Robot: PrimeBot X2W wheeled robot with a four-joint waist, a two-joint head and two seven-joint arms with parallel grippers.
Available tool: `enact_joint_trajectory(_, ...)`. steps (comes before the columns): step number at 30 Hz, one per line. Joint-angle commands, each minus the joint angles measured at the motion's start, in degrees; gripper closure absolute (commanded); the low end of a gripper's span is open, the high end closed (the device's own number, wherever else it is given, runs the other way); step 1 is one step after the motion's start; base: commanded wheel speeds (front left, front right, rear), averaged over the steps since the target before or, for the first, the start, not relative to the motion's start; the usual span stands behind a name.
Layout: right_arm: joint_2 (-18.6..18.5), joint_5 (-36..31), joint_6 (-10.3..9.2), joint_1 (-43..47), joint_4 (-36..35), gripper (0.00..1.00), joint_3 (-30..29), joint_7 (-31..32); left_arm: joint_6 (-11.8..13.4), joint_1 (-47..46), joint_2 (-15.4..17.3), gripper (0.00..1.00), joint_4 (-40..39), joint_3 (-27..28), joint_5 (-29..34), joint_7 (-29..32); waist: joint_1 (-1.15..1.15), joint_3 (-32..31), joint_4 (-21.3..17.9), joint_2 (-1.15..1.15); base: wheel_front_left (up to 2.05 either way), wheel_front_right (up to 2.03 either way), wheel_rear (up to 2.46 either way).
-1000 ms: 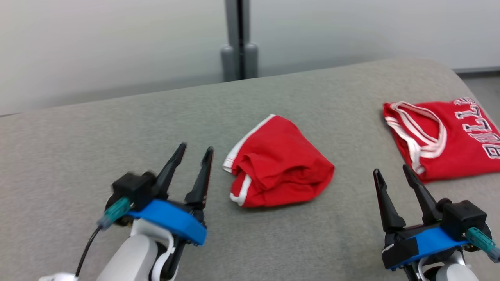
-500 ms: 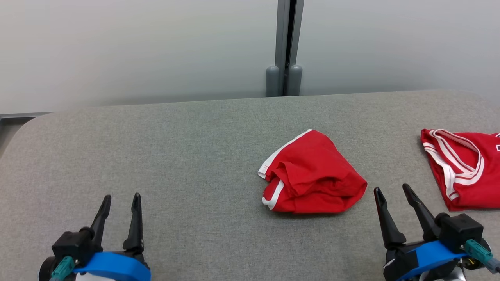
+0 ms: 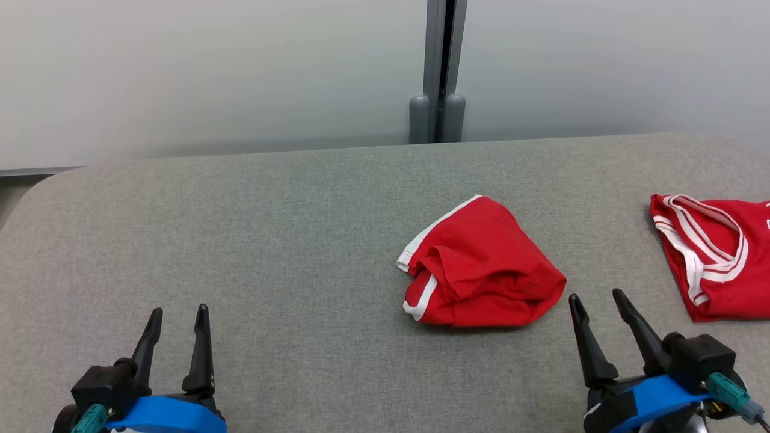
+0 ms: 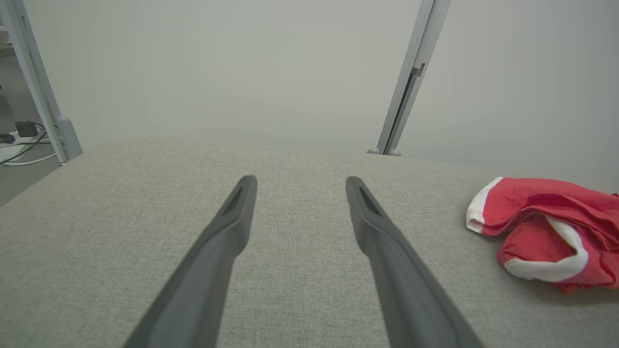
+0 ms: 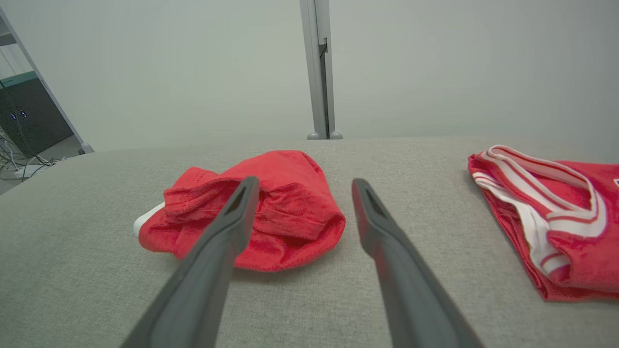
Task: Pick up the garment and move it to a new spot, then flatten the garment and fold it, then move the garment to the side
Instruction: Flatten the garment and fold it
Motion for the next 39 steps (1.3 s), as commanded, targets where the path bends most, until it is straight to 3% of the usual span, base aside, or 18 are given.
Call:
enact_joint_trajectory(1, 0.1, -0.1, 0.01, -0.8, -0.3, 0.0, 0.4, 0.0, -0.1, -0.7, -0.1, 0.0, -0.2, 0.0, 0.5, -0.3, 0.0, 0.1, 0.0, 0.0, 0.0, 0.0, 0.0)
enact_joint_trajectory(5, -1.1, -0.7, 0.01, -3.0, -0.2, 0.0, 3.6, 1.1, -0.1, -0.9, -0.3, 0.0, -0.3, 0.3, 0.6, -0.3, 0.0, 0.6, -0.1, 0.0, 0.0, 0.0, 0.0)
enact_joint_trajectory(13, -1.6, -2.2, 0.01, -13.1, 5.5, 0.0, 17.7, 8.4, -0.5, -2.7, -0.6, 0.0, -0.9, 0.1, 1.1, -0.3, 0.0, 3.1, 1.0, 0.0, 0.0, 0.0, 0.0)
enact_joint_trajectory(23, 1.0, -10.4, 0.01, -22.3, 19.2, 0.0, 14.6, 15.1, -1.7, -5.1, -1.3, 0.0, -0.7, -0.5, 2.2, -0.3, 0.0, 6.0, 4.5, 0.0, 0.0, 0.0, 0.0)
enact_joint_trajectory(24, 1.1, -10.7, 0.01, -22.5, 20.1, 0.05, 14.1, 15.4, -1.7, -5.1, -1.5, 0.0, -0.6, -0.6, 2.3, -0.3, 0.0, 6.1, 4.7, 0.0, 0.0, 0.0, 0.0)
enact_joint_trajectory(25, 1.2, -10.9, 0.01, -22.8, 20.8, 0.91, 13.6, 15.4, -1.8, -5.1, -1.7, 0.0, -0.5, -0.6, 2.5, -0.3, 0.0, 6.2, 4.9, 0.0, 0.0, 0.0, 0.0)
enact_joint_trajectory(26, 1.4, -11.1, 0.01, -23.0, 21.1, 1.0, 13.3, 15.1, -1.9, -5.1, -1.8, 0.0, -0.5, -0.6, 2.5, -0.3, 0.0, 6.2, 5.0, 0.0, 0.0, 0.0, 0.0)
enact_joint_trajectory(33, 2.1, -7.8, 0.01, -24.1, 19.5, 1.0, 12.6, 13.2, -2.4, -5.1, -2.4, 0.0, 0.4, -0.1, 2.8, -0.3, 0.0, 4.7, 5.0, 0.0, 0.0, 0.0, 0.0)
enact_joint_trajectory(39, 2.3, 1.7, 0.01, -29.8, 12.2, 1.0, 20.1, 13.0, -2.8, -5.3, -2.7, 0.0, 0.1, 0.5, 3.2, -0.3, 0.0, 3.9, 4.4, 0.0, 0.0, 0.0, 0.0)
